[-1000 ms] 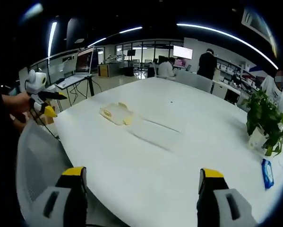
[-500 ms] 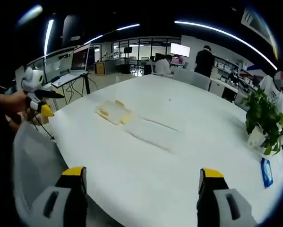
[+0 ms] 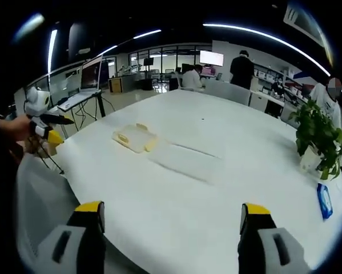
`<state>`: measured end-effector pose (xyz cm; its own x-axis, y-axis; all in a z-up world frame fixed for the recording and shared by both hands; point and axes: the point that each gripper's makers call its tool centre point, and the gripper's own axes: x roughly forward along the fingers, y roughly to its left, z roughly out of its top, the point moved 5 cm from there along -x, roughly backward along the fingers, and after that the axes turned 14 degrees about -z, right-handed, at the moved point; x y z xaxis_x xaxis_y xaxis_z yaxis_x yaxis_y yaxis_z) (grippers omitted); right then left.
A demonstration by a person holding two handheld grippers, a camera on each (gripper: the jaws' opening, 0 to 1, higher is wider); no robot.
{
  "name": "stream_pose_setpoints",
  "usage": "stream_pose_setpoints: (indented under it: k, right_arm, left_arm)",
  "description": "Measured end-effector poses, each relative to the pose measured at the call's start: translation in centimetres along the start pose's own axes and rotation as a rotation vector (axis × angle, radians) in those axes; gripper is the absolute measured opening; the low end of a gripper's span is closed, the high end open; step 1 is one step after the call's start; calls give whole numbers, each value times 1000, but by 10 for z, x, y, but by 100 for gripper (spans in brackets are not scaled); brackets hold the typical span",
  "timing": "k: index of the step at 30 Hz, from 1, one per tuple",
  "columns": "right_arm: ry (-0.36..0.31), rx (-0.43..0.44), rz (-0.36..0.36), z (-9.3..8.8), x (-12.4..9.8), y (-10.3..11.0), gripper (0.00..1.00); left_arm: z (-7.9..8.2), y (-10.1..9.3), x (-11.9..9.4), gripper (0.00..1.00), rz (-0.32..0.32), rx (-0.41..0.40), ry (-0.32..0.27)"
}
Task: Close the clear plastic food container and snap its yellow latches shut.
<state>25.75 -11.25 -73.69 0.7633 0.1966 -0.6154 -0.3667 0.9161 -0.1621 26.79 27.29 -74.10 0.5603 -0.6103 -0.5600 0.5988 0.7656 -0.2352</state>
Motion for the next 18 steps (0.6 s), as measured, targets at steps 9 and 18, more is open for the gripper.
stream_pose_setpoints:
  k: [9, 18]
  right_arm:
    - [6, 11, -9, -2, 2, 18, 100]
    - [28, 21, -12, 1, 7, 25, 100]
  left_arm:
    - [-9, 0, -6, 99, -35, 5, 7]
    - [-16, 9, -7, 99, -51, 17, 2]
